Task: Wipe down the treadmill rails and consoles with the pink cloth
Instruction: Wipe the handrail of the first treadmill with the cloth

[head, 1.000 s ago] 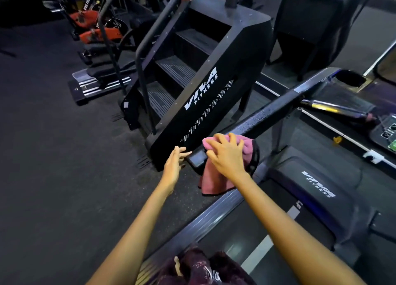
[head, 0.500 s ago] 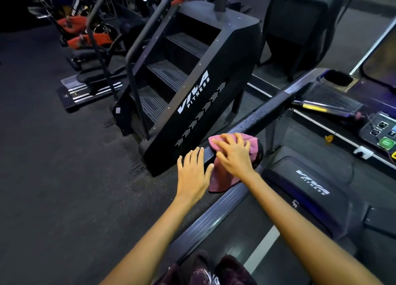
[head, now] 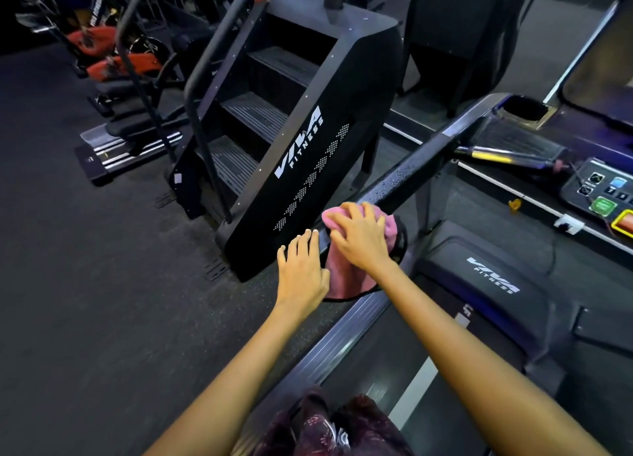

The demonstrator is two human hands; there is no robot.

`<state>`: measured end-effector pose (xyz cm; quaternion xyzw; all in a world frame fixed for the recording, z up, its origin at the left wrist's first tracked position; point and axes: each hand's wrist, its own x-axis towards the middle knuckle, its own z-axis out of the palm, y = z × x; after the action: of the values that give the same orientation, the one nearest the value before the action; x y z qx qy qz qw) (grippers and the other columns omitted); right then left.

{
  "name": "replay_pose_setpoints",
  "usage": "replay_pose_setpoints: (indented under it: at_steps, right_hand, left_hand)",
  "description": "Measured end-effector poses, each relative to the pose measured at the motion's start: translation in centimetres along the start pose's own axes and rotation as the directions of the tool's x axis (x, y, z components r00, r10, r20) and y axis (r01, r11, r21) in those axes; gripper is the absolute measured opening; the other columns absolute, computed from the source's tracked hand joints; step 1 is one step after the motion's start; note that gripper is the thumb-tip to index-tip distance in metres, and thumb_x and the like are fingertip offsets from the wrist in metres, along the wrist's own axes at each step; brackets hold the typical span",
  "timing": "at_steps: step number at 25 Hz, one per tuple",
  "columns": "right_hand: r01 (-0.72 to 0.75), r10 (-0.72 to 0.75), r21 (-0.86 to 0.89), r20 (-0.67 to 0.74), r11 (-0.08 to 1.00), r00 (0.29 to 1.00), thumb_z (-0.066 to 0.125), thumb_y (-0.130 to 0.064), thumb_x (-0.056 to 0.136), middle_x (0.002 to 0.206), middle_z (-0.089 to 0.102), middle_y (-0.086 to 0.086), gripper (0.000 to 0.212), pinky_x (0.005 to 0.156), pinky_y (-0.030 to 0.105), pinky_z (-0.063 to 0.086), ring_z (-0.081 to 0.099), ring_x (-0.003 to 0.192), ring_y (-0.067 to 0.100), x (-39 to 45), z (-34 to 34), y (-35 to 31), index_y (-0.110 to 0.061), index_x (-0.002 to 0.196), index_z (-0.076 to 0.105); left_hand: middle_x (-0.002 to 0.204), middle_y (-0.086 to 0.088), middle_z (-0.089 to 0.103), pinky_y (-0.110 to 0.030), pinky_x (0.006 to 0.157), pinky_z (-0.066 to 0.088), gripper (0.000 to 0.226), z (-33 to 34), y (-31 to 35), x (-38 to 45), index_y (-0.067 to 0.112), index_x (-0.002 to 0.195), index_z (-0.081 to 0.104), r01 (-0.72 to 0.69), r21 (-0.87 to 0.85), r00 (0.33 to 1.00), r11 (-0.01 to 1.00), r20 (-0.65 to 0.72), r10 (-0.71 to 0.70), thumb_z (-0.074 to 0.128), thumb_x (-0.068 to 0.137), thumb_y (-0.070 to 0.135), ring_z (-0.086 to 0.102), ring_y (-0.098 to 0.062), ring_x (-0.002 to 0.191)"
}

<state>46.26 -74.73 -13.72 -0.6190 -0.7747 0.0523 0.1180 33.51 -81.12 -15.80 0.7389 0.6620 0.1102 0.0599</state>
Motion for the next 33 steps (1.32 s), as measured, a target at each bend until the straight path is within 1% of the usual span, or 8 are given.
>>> replay_pose_setpoints:
  at_steps: [4,9,12,18,23,28,31,33]
  right_hand:
    - [0.193,-0.193,0.017,0.024,0.981,0.981,0.021,-0.051,0.078,0.139,0.043,-0.002,0.063,0.092,0.042,0.029,0.032,0.125,0.026,-0.5,-1.0,3.7,-0.034,0.132,0.050]
    - [-0.085,0.085,0.028,-0.019,0.996,0.996,0.043,-0.033,0.091,0.139,0.040,-0.002,0.037,0.098,0.047,0.029,0.028,0.126,0.028,2.2,-1.2,4.2,-0.029,0.127,0.053]
    - [-0.130,0.133,0.101,-0.027,0.986,0.991,0.045,-0.038,0.093,0.144,0.035,0.000,0.038,0.105,0.054,0.023,0.021,0.134,0.032,0.5,0.2,1.1,-0.028,0.130,0.050]
    - [0.152,-0.131,0.198,-0.113,0.968,0.985,0.036,-0.052,0.086,0.128,0.053,0.002,0.050,0.093,0.047,0.038,0.038,0.117,0.027,-1.3,0.9,4.4,-0.029,0.124,0.060]
    - [-0.147,0.255,0.432,-0.204,0.890,0.945,0.054,-0.027,0.090,0.134,0.047,0.007,0.033,0.102,0.043,0.030,0.032,0.124,0.031,-1.6,2.1,0.2,-0.019,0.121,0.062]
    - [-0.034,0.277,0.620,-0.300,0.784,0.913,0.042,-0.037,0.092,0.141,0.038,0.012,0.049,0.112,0.033,0.017,0.029,0.130,0.029,-6.5,6.6,-5.4,-0.017,0.136,0.047]
    - [-0.034,0.364,0.733,-0.296,0.679,0.883,0.035,-0.043,0.097,0.150,0.021,0.003,0.057,0.115,0.019,0.008,0.020,0.138,0.016,-7.7,7.9,-6.9,-0.013,0.144,0.026]
    - [-0.029,0.438,0.836,-0.257,0.548,0.861,0.041,-0.033,0.097,0.151,0.020,0.000,0.058,0.114,0.016,0.010,0.017,0.139,0.001,-7.9,8.1,-7.4,-0.007,0.145,0.024]
  left_hand:
    - [0.142,-0.011,0.039,-0.045,0.101,0.034,0.067,-0.6,-0.2,0.3,0.006,0.140,0.033,-0.020,0.021,1.000,1.000,0.010,0.020,0.044,0.078,0.030,0.040,-0.029,0.127]
    - [0.147,-0.010,0.032,-0.046,0.105,0.031,0.072,-0.5,-0.4,0.2,0.007,0.143,0.028,-0.044,0.022,0.999,0.999,0.006,0.044,0.033,0.081,0.043,0.035,-0.027,0.132]
    - [0.154,-0.007,0.021,-0.046,0.110,0.022,0.074,-0.3,-0.6,0.3,0.009,0.147,0.017,-0.036,0.030,0.998,0.999,0.060,0.034,0.038,0.085,0.043,0.024,-0.023,0.139]
    - [0.155,-0.008,0.016,-0.043,0.111,0.025,0.077,-1.0,-0.8,0.6,0.007,0.148,0.011,-0.100,0.024,0.989,0.995,0.110,0.097,0.040,0.084,0.039,0.022,-0.024,0.139]
    - [0.150,-0.002,0.028,-0.033,0.110,0.026,0.054,-1.9,-3.5,1.6,0.013,0.146,0.024,-0.128,-0.406,0.967,0.905,0.152,0.205,0.039,0.097,0.028,0.033,-0.021,0.134]
    - [0.152,-0.004,0.025,-0.019,0.114,0.010,0.062,-1.3,-4.0,1.9,0.009,0.145,0.023,-0.119,-0.606,0.963,0.787,0.122,0.240,0.021,0.094,0.043,0.021,-0.014,0.142]
    - [0.153,0.000,0.025,-0.037,0.118,0.012,0.071,-0.7,-4.7,1.8,0.014,0.146,0.025,-0.228,-0.466,0.945,0.855,0.106,0.309,0.008,0.088,0.051,0.019,-0.012,0.142]
    - [0.142,-0.001,0.042,-0.043,0.112,0.021,0.071,-1.3,-4.5,2.3,0.012,0.137,0.042,-0.299,-0.325,0.940,0.897,0.061,0.335,0.006,0.086,0.048,0.036,-0.014,0.132]
